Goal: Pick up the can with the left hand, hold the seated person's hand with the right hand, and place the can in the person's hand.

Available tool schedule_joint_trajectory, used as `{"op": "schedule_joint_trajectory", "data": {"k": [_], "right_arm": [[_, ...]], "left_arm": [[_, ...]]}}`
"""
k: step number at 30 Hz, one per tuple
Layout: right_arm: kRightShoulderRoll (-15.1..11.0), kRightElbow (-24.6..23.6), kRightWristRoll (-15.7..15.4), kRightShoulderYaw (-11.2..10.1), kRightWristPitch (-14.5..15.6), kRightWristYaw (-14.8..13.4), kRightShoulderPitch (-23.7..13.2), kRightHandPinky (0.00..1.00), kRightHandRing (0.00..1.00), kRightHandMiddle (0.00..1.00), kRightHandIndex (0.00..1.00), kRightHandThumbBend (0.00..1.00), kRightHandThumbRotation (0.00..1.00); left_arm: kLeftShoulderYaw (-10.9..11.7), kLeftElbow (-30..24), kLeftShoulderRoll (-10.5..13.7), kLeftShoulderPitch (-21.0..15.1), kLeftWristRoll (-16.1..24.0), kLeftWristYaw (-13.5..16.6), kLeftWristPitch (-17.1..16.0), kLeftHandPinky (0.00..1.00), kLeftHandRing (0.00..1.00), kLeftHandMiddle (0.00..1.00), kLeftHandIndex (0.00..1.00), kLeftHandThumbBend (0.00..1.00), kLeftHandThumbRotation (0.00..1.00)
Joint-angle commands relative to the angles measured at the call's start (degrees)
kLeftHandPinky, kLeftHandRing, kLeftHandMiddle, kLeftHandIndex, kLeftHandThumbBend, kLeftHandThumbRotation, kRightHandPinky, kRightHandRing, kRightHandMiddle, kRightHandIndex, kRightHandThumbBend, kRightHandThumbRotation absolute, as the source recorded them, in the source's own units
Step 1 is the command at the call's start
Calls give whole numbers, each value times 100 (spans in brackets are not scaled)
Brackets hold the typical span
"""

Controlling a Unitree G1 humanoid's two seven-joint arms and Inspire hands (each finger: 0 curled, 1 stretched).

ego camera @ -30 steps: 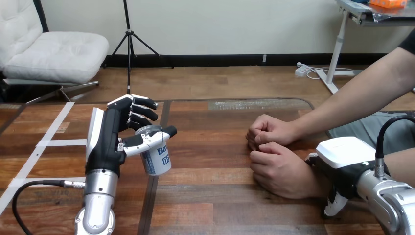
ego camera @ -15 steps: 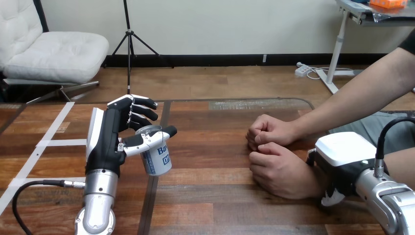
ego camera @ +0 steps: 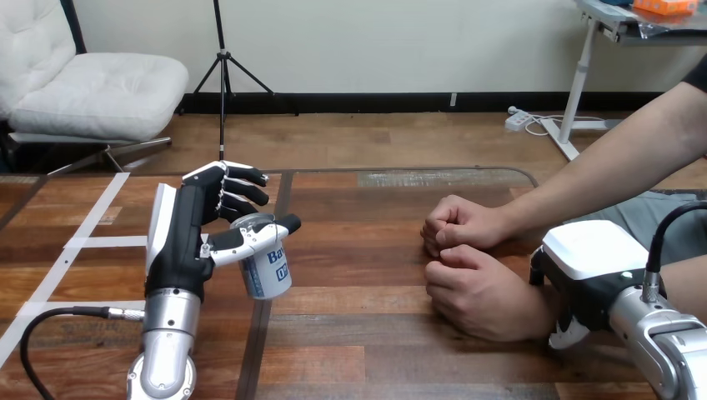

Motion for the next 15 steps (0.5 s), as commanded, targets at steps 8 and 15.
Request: {"op": "schedule_joint_trajectory", "data": {"k": [8, 15], "right_arm": [[-35, 4, 124, -26, 60, -207, -248, 17, 26, 35, 54, 72, 0], [-95, -101, 172, -66, 74, -196, -228, 18, 27, 37, 52, 73, 0]], "left_arm": [[55, -408, 96, -258, -26, 44, -103, 36, 41, 49, 52, 77, 0], [57, -384, 96, -275, -34, 36, -129, 36, 41, 49, 52, 77, 0]]}}
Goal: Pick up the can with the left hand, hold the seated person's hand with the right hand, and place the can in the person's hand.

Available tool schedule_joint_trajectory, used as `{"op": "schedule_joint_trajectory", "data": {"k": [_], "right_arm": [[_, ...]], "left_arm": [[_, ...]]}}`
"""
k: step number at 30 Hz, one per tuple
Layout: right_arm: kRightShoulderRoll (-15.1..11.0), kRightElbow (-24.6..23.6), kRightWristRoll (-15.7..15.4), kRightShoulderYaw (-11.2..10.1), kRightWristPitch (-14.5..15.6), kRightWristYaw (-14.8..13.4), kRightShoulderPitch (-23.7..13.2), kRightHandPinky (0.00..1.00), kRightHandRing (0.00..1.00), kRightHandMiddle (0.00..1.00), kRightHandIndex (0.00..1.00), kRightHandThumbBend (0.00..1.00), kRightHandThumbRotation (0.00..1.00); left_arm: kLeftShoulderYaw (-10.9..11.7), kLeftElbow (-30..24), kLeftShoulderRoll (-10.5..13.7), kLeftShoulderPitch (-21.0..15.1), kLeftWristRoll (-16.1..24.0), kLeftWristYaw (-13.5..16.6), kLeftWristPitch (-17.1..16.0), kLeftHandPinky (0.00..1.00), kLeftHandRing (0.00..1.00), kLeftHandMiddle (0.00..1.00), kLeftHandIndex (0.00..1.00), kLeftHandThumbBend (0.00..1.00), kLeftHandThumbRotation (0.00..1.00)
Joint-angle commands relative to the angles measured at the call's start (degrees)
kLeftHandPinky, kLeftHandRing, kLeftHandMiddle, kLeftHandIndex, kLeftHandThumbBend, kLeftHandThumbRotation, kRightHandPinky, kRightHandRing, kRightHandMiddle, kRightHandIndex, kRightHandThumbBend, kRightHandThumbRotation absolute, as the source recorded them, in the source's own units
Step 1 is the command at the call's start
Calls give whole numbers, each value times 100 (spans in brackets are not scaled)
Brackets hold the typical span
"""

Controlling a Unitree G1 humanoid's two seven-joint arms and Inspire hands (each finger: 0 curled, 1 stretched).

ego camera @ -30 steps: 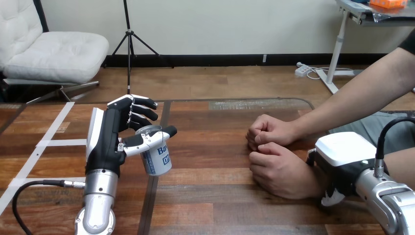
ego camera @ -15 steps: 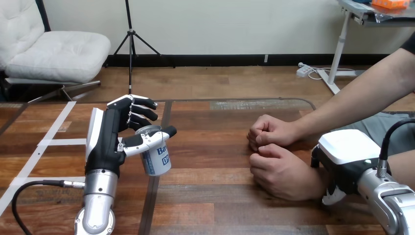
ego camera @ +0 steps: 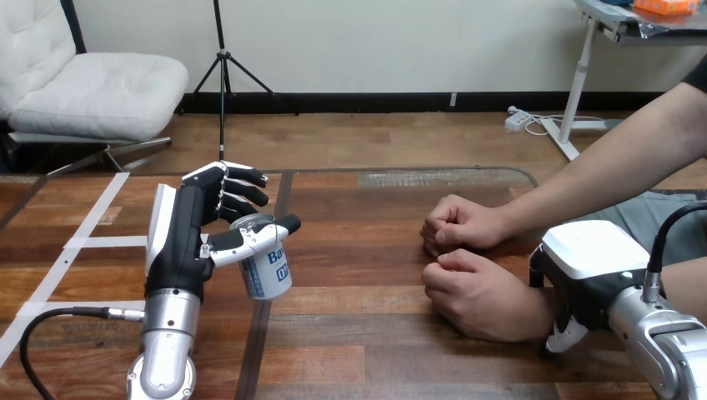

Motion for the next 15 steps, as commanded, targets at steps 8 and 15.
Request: {"op": "schedule_joint_trajectory", "data": {"k": [8, 15], "right_arm": [[-135, -145, -32, -73, 132, -115, -233, 18, 28, 38, 52, 72, 0], [-148, -105, -33, -68, 145, -108, -235, 19, 29, 39, 52, 69, 0]], "left_arm": [[49, -389, 87, -291, -36, 18, -109, 36, 41, 49, 52, 76, 0], [46, -401, 77, -291, -40, 6, -94, 36, 41, 49, 52, 76, 0]]}}
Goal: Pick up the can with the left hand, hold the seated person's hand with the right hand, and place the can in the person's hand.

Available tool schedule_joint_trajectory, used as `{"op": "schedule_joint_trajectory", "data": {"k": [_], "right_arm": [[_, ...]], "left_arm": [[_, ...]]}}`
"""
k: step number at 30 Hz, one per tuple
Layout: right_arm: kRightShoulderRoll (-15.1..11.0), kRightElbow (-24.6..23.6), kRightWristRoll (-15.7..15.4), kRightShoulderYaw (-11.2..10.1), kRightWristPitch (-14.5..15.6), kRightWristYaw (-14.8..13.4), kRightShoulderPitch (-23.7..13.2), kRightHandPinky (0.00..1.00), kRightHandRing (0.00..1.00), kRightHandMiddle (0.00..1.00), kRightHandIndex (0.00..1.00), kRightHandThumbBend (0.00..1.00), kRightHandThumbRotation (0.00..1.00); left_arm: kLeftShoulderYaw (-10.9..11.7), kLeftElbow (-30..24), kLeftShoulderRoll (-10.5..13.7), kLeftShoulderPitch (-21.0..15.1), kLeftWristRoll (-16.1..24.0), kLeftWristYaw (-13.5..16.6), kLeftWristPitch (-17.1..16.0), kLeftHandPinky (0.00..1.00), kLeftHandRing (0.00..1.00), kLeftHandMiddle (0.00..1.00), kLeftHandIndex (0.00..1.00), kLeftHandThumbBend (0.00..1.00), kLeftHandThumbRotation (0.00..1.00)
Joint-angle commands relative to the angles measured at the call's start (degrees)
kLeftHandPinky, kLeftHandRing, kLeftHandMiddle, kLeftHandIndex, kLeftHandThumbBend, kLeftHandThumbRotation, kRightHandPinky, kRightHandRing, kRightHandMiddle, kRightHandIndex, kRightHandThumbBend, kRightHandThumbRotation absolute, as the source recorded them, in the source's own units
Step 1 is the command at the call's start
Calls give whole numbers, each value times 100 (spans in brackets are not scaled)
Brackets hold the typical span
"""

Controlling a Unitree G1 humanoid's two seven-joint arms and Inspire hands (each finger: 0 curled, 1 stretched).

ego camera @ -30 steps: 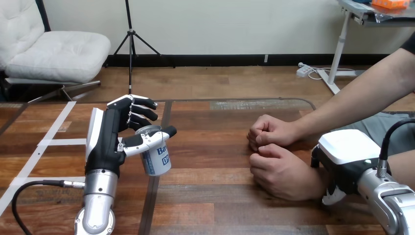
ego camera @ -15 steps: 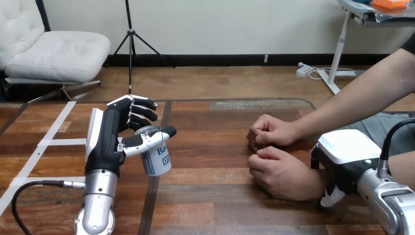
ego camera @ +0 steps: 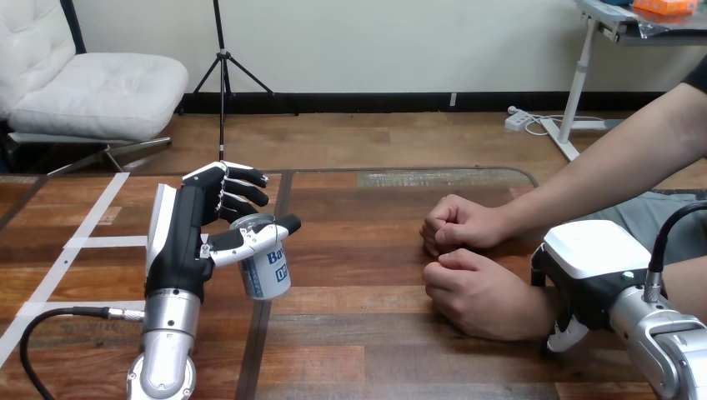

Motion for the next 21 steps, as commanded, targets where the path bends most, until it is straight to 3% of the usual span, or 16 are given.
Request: {"op": "schedule_joint_trajectory", "data": {"k": [1, 21], "right_arm": [[-149, -93, -29, -67, 93, -110, -235, 19, 29, 39, 52, 69, 0], [-61, 137, 67, 13, 73, -128, -151, 19, 28, 38, 55, 70, 0]], "left_arm": [[46, -404, 76, -291, -41, 11, -93, 36, 41, 49, 52, 76, 0], [46, -384, 76, -299, -63, -41, -94, 36, 41, 49, 53, 76, 1]]}}
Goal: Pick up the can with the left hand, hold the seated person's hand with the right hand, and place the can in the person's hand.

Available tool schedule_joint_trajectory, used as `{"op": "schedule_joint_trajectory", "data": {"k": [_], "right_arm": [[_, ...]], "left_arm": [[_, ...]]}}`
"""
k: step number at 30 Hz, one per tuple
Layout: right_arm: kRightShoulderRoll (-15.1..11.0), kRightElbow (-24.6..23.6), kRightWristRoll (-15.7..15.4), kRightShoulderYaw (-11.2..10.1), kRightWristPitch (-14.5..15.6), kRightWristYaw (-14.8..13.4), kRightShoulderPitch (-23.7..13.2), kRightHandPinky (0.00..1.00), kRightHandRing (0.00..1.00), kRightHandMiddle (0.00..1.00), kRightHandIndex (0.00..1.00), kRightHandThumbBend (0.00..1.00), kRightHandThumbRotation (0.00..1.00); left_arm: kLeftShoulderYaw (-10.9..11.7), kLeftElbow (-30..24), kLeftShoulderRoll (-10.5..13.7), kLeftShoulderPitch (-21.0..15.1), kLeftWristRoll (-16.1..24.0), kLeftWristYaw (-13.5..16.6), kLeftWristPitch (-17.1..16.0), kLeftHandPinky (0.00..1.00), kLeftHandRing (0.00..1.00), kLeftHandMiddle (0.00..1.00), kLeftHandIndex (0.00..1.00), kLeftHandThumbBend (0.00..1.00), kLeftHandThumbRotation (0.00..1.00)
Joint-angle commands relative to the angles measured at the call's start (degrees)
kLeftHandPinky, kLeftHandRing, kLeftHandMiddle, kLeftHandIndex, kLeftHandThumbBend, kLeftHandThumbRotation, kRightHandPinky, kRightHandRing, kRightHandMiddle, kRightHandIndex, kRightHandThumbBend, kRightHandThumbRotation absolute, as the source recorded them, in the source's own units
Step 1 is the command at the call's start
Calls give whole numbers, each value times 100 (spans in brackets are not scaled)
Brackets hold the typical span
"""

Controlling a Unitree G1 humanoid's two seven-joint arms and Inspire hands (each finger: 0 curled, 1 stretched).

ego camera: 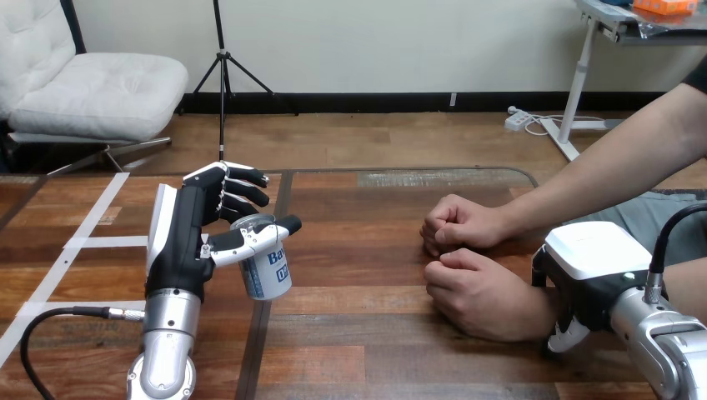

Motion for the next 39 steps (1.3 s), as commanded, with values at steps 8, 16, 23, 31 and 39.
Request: {"op": "schedule_joint_trajectory", "data": {"k": [8, 16, 23, 31, 39], "right_arm": [[15, 369, 112, 91, 14, -298, -210, 20, 29, 39, 54, 72, 0], [75, 618, 116, 196, 44, -423, -313, 21, 30, 40, 53, 70, 0], [63, 709, 204, 231, -50, -634, -325, 23, 33, 43, 51, 70, 0], [28, 630, 248, 254, 1, -598, -339, 25, 36, 45, 52, 69, 0], [-11, 471, 292, 191, -50, -735, -302, 23, 33, 43, 52, 69, 0]], "left_arm": [[49, -398, 87, -287, -49, -22, -108, 36, 41, 49, 53, 76, 1], [45, -433, 112, -269, -11, 6, -112, 36, 41, 49, 52, 76, 1], [63, -464, 117, -251, -44, -17, -117, 35, 40, 49, 52, 76, 1], [65, -479, 142, -248, -23, 0, -102, 35, 41, 49, 53, 75, 1], [58, -467, 143, -254, -28, -21, -108, 36, 41, 49, 53, 75, 1]]}}
